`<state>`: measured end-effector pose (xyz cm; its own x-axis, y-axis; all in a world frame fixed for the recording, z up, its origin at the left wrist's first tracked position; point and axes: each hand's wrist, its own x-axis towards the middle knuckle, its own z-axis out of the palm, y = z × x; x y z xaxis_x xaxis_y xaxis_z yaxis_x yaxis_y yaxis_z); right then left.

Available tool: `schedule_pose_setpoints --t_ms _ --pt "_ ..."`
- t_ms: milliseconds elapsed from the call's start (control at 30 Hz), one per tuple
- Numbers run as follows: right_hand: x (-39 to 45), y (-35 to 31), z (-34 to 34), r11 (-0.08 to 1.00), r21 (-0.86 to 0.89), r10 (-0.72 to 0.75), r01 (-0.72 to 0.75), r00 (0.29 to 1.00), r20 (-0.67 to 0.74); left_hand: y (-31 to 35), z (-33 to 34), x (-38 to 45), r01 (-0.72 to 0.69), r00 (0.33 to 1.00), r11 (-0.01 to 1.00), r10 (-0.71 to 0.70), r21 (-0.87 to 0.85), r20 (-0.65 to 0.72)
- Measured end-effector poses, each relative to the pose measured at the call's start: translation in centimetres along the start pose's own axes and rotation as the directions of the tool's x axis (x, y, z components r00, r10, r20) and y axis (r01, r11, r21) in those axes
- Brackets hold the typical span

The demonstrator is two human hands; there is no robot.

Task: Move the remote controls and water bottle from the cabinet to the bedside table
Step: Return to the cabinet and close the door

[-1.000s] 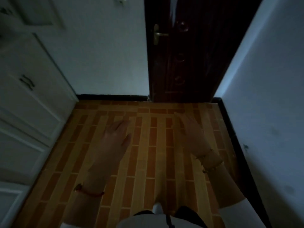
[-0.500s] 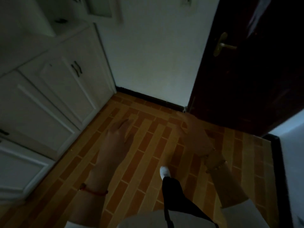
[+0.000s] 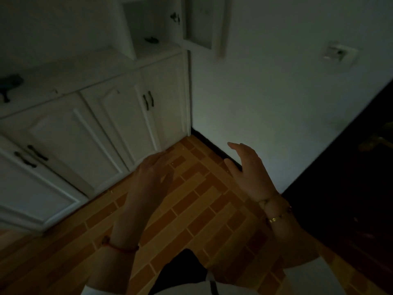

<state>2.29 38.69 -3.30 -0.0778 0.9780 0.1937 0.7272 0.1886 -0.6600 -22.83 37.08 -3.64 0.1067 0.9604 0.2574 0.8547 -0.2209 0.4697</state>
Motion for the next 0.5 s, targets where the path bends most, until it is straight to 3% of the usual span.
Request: schedule_pose_setpoints --t_ms 500 --pt "24.5 7.2 3.6 0.995 0.074 -0.065 0.061 0.997 0.047 -4.5 6.5 22.6 0.088 0.995 0.996 -0.087 0.02 -0.041"
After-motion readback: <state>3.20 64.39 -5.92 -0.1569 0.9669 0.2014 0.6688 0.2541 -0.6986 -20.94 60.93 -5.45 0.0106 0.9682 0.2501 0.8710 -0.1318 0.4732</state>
